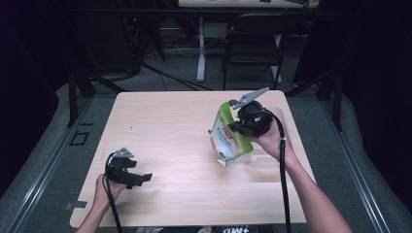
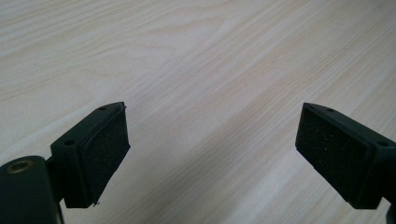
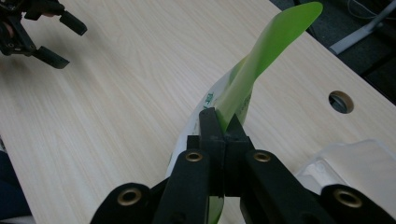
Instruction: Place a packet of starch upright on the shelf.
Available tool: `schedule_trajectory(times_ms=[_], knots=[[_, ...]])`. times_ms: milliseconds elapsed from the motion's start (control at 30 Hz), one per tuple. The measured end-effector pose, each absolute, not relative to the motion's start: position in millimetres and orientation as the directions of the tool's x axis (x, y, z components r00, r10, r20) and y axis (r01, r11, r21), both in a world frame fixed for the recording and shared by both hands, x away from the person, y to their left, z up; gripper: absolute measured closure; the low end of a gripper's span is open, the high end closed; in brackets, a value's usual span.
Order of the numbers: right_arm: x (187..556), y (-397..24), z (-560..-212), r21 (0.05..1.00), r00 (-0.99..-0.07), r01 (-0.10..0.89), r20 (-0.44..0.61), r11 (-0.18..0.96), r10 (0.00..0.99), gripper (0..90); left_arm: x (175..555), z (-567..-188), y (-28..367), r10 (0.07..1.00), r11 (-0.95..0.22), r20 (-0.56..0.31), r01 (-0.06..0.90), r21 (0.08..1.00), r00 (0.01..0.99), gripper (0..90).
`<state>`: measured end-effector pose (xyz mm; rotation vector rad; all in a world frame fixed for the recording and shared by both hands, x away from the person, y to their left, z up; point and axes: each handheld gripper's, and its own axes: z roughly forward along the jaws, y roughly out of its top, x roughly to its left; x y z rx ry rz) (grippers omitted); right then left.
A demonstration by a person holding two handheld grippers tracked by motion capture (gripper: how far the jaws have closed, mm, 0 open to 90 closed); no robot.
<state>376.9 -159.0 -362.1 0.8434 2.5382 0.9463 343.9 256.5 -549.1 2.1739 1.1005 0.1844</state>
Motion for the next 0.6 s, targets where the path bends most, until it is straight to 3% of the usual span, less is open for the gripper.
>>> schedule_trajectory(times_ms=[600], knots=[[393, -182, -334, 0.685, -0.738, 0.432, -0.106, 0.586, 0.667, 90.0, 345, -549, 256, 0.755, -0.412, -0.170, 0.661, 0.627, 0.633, 9.7]])
